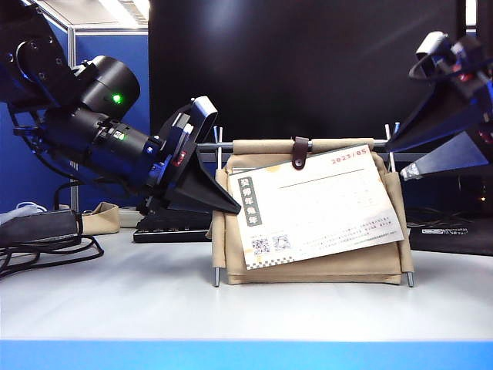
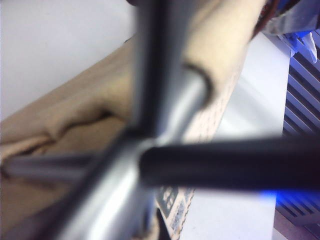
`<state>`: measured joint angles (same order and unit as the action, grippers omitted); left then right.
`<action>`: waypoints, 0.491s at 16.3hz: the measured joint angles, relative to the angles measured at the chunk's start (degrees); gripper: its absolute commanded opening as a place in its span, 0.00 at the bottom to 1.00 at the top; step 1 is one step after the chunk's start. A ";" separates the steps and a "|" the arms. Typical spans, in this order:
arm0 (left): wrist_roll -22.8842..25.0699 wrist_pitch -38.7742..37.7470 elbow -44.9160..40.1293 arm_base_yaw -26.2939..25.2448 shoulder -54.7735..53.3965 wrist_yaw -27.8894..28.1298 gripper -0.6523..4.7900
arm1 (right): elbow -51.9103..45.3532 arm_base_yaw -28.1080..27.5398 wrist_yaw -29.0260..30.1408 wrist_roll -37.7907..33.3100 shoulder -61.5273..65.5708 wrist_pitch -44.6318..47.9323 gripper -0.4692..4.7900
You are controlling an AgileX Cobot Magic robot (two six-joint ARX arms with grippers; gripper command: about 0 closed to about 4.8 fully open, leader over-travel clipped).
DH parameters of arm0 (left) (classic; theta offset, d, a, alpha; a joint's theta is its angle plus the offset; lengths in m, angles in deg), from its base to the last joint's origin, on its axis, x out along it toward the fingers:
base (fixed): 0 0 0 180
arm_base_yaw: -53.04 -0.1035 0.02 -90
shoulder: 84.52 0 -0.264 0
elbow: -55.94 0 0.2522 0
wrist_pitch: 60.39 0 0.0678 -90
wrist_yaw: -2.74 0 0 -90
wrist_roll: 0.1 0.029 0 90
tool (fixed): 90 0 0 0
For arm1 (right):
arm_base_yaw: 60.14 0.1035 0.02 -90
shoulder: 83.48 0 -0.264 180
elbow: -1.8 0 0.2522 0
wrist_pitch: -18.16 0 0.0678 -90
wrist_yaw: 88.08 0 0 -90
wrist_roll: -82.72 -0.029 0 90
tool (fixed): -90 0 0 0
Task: Turn one page of the calendar.
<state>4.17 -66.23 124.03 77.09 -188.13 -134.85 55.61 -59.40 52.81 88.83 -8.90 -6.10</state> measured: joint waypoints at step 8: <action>0.87 -0.20 0.00 0.00 0.02 0.00 0.11 | 0.00 0.07 -0.92 0.04 4.63 3.13 0.60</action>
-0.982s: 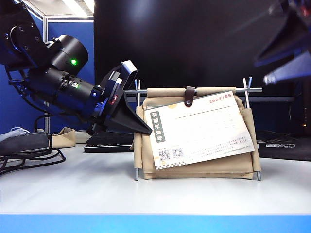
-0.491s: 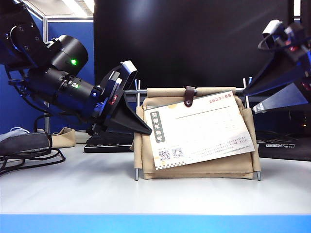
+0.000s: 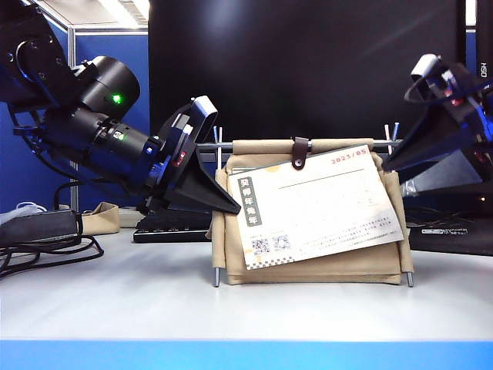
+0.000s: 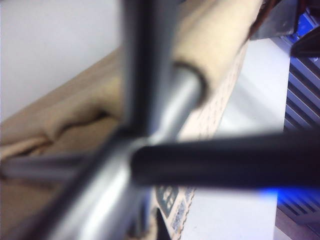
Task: Turn one page of the calendar.
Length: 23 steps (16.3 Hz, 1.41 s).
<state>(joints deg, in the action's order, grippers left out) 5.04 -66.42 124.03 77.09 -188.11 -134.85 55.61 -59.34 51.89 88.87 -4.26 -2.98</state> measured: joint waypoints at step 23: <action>0.26 -1.11 0.02 -0.55 0.35 0.63 0.11 | 0.52 8.68 -1.33 1.01 5.01 -1.14 0.63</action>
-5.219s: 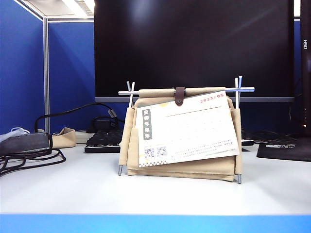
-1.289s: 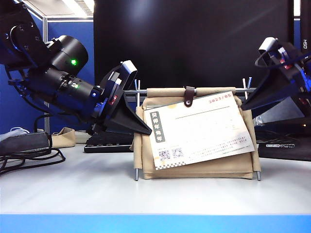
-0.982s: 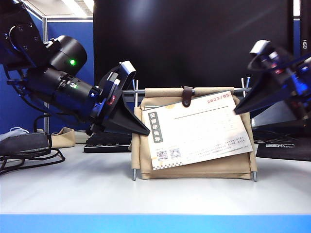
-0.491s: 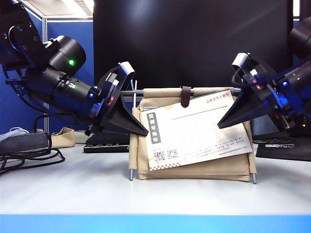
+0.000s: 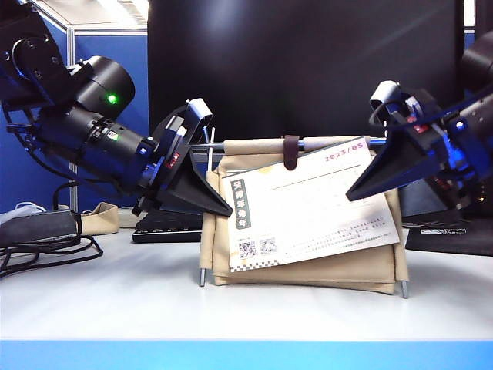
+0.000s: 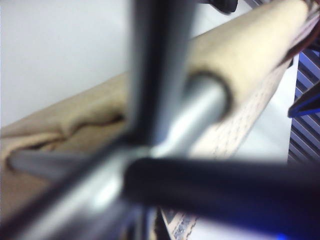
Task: Turn one page of the calendar.
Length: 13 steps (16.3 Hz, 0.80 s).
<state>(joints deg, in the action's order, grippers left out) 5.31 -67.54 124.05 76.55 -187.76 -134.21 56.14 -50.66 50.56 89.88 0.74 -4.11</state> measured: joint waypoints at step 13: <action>0.00 0.68 0.00 0.57 -0.09 1.09 0.11 | -0.63 -6.80 -3.58 0.15 -15.34 -13.18 0.81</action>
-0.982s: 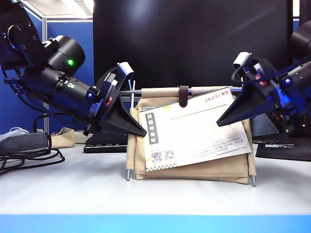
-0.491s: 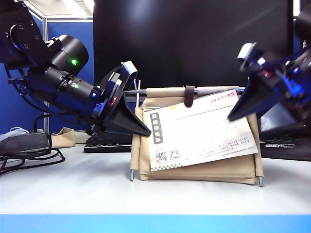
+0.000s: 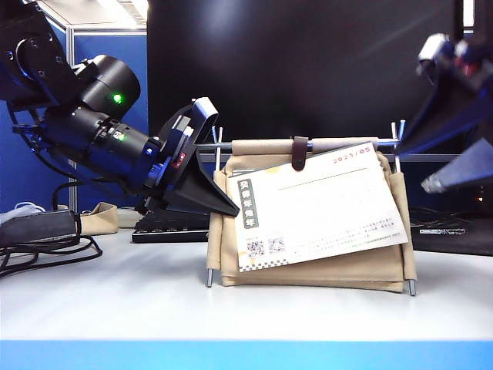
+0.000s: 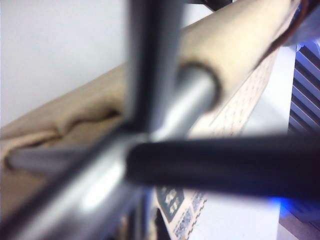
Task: Turn one page of the calendar.
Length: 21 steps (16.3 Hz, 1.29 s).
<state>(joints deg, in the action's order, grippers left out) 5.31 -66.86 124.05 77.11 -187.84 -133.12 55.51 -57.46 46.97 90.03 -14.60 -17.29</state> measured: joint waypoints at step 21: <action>-0.07 0.63 0.00 0.07 -0.07 0.22 0.11 | 0.09 7.37 -5.40 2.97 3.87 6.23 0.78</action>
<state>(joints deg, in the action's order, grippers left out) 5.24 -66.23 124.05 77.18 -187.91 -132.90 55.59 -50.09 41.57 93.00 -10.73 -11.06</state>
